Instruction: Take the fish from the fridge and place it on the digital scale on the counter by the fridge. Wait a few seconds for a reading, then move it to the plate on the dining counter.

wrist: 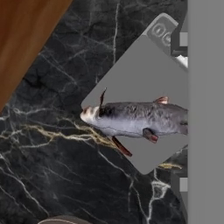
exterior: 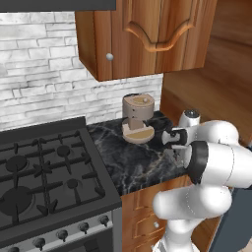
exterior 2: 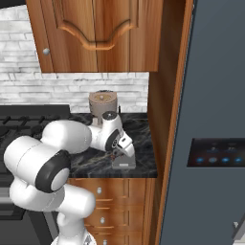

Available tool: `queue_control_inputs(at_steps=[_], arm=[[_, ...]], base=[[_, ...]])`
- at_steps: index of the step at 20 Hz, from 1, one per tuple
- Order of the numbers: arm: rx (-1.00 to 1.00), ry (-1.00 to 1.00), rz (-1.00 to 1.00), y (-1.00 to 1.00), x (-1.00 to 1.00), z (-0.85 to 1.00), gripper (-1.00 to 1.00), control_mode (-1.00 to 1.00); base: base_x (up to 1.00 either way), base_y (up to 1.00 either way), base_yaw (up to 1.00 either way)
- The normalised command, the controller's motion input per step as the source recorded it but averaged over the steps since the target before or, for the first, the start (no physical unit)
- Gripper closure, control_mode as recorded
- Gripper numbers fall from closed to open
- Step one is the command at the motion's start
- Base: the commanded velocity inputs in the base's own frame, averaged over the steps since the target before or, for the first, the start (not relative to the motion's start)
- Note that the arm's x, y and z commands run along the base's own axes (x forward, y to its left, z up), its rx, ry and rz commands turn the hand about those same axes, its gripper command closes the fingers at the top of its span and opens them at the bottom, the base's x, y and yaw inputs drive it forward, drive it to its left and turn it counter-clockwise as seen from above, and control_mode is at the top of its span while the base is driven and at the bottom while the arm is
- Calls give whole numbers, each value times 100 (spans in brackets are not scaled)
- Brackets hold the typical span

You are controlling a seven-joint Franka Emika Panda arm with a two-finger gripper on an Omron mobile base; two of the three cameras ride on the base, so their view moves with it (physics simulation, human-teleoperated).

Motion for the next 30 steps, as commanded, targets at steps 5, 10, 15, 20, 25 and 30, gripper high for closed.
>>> queue_control_inputs(at_steps=[5, 10, 15, 20, 25, 30], arm=[[0, 1, -1, 0, 23, -32, -100, -100], [0, 2, 0, 0, 17, -30, -100, -100], [0, 1, 0, 0, 4, -26, -100, -100], [0, 0, -1, 0, 3, -18, 100, -100], [0, 1, -1, 0, 0, -3, 100, -100], [0, 2, 0, 0, -2, 6, 100, -100]], base=[[0, 0, 0], [0, 0, 0], [0, 0, 0], [0, 0, 0], [0, 0, 0], [0, 0, 0]])
